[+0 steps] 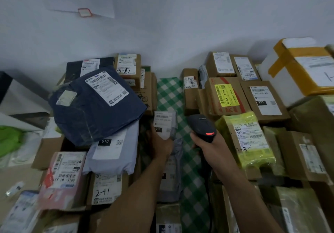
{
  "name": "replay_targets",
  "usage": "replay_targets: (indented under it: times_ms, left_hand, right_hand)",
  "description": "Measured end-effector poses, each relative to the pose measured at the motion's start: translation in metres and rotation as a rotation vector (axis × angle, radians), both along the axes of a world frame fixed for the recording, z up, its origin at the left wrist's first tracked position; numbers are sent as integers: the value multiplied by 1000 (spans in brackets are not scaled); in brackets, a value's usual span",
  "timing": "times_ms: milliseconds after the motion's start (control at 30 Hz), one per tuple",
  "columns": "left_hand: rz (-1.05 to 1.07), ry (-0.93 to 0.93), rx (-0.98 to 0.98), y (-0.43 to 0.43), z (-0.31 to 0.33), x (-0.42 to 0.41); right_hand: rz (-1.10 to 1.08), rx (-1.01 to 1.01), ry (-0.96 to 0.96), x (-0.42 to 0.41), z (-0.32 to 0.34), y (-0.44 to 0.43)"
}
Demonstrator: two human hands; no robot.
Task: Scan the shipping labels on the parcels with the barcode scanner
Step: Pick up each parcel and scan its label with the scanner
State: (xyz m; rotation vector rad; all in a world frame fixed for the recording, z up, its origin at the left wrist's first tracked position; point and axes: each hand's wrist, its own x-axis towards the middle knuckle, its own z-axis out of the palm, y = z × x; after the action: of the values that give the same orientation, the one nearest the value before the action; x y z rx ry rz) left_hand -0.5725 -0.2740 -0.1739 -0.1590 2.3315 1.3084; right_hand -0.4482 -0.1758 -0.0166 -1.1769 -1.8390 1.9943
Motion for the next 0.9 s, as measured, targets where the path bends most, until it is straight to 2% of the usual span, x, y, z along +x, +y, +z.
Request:
replay_targets:
  times_ms: [100,267,600,700,900]
  left_hand:
    - [35,125,161,-2,44,12]
    - [26,273,271,-13,115,53]
    - [-103,125,653,-86,182,105]
    - [-125,124,690,-103,192,107]
    - [-181,162,680,-130,199,112]
  right_hand:
    - [-32,32,3,1,4,-3]
    - [-130,144,30,3,20,-19]
    - [-90,168,229,39,61,-51]
    - [-91,101,258,49,72,-57]
    - [-46,181,261,69,95,-79]
